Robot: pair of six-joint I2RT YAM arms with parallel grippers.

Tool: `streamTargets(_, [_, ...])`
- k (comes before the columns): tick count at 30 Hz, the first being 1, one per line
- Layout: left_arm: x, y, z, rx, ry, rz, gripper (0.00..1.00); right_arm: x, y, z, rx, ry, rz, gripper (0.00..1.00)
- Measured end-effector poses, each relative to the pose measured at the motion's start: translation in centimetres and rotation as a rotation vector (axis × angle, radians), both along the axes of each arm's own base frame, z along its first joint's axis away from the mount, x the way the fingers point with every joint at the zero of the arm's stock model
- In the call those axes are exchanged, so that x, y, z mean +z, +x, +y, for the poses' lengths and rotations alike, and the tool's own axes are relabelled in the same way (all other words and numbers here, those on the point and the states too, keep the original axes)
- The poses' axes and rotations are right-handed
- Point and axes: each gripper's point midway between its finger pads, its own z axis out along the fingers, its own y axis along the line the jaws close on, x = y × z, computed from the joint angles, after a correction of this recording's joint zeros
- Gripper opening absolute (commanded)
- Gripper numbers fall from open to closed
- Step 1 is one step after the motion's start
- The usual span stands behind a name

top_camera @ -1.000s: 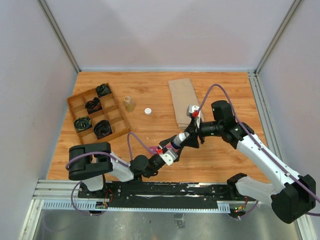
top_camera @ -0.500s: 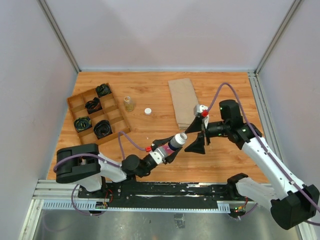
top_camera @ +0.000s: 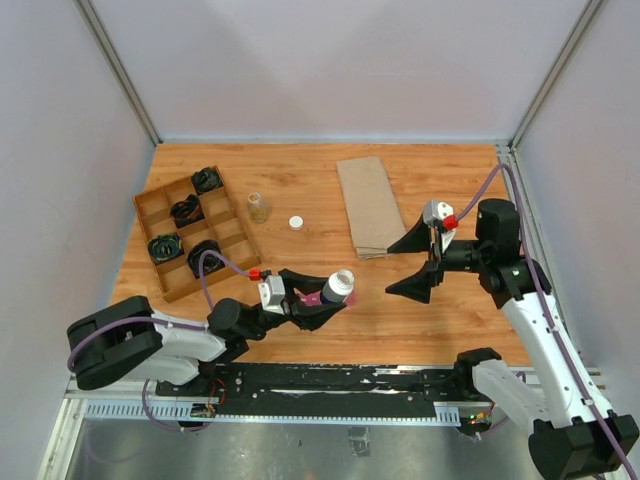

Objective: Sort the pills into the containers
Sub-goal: Pour the pill into the pill container.

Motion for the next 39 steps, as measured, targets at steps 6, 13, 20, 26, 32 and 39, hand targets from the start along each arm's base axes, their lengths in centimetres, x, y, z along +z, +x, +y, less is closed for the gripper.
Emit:
streamTargets(6, [1.8, -0.6, -0.2, -0.062, -0.038, -0.008, 0.0, -0.9, -0.8, 0.9, 0.067, 0.041, 0.043, 0.99])
streamTargets(13, [2.9, 1.1, -2.7, -0.007, -0.008, -0.023, 0.0, -2.8, -1.0, 3.4, 0.118, 0.003, 0.128, 0.99])
streamTargets(20, [1.4, 1.7, -4.5, 0.022, 0.05, -0.018, 0.0, -2.3, -0.8, 4.4, 0.114, 0.012, 0.125, 0.99])
streamTargets(26, [0.5, 1.9, -5.1, 0.025, 0.073, -0.007, 0.0, -2.3, -1.0, 4.9, 0.116, 0.019, 0.151, 0.83])
streamTargets(32, [0.6, 1.8, -5.2, 0.024, 0.07, -0.007, 0.0, -2.7, -0.7, 5.2, 0.095, 0.005, 0.166, 0.59])
streamTargets(39, [0.4, 2.0, -5.2, 0.033, 0.073, 0.009, 0.09, -2.9, -0.3, 5.2, 0.079, -0.001, 0.149, 0.29])
